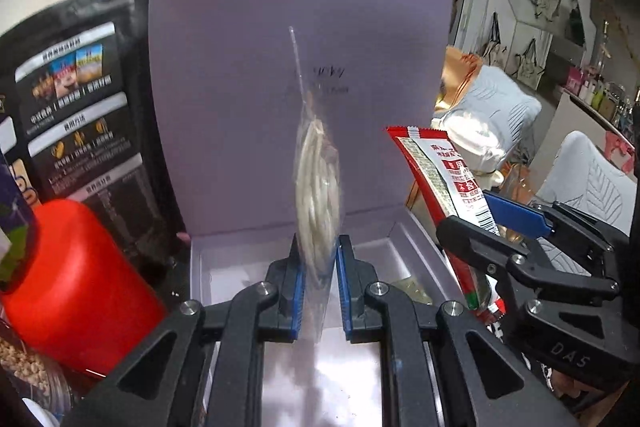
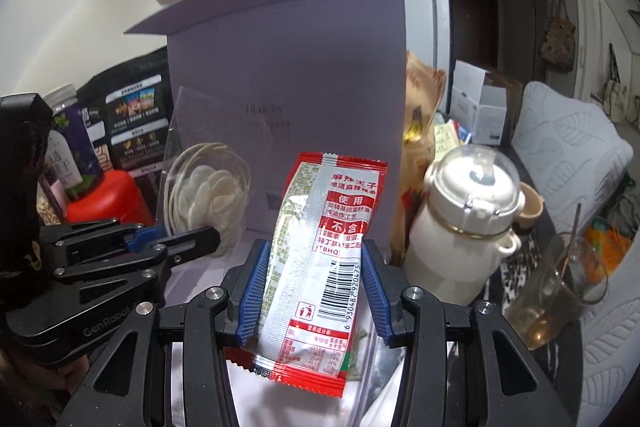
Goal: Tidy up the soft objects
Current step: 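Lower the rose and red packet into the lavender box and open both tools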
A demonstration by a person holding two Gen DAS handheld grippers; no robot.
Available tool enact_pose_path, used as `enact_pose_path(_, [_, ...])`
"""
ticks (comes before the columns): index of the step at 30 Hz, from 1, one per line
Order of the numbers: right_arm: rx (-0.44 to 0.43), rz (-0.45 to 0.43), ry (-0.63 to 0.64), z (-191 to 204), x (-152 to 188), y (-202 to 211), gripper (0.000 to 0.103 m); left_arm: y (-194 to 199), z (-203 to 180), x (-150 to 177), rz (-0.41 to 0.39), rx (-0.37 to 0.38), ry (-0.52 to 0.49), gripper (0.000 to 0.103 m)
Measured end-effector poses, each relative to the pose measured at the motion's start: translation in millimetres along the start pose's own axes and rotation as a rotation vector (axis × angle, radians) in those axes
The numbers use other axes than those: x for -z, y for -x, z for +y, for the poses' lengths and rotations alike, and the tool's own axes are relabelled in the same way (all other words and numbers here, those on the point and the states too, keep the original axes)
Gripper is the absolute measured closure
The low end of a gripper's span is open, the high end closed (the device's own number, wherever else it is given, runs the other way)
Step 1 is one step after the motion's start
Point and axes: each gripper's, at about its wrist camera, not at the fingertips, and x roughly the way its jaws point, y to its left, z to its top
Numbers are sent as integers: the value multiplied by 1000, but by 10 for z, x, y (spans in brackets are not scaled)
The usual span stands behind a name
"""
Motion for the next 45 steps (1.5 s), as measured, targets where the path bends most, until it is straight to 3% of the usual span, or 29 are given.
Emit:
enact_pose_path(18, [3,127,-26,-42,169,-325,57,-395,114,132,176,-2,61,89])
enact_pose_path(28, [25,178,-32,-95,217,-418,55,-459,76,136,213,-46,42,89])
enact_pose_path(32, [48,168,-23,-82,170,-382,51,-458,20,89,214,-57,37,88])
enact_pose_path(35, [69,141,-6,-72,132,-286,39,-444,-15,80,211,-64,38,86])
enact_pose_path(36, [75,132,-3,-70,120,-250,36,-436,-24,79,209,-68,37,84])
enact_pose_path(37, [81,120,1,-67,104,-212,36,-424,-32,72,205,-72,36,74])
enact_pose_path(39, [90,106,7,-45,81,-148,35,-388,-49,57,192,-75,36,36])
enact_pose_path(40, [95,101,7,-46,65,-116,34,-362,-61,48,183,-80,37,10])
enact_pose_path(41, [99,95,5,-59,43,-92,32,-323,-49,36,166,-102,40,2])
enact_pose_path(45, [109,63,-12,-115,-6,55,29,-202,-14,-1,141,-77,59,1])
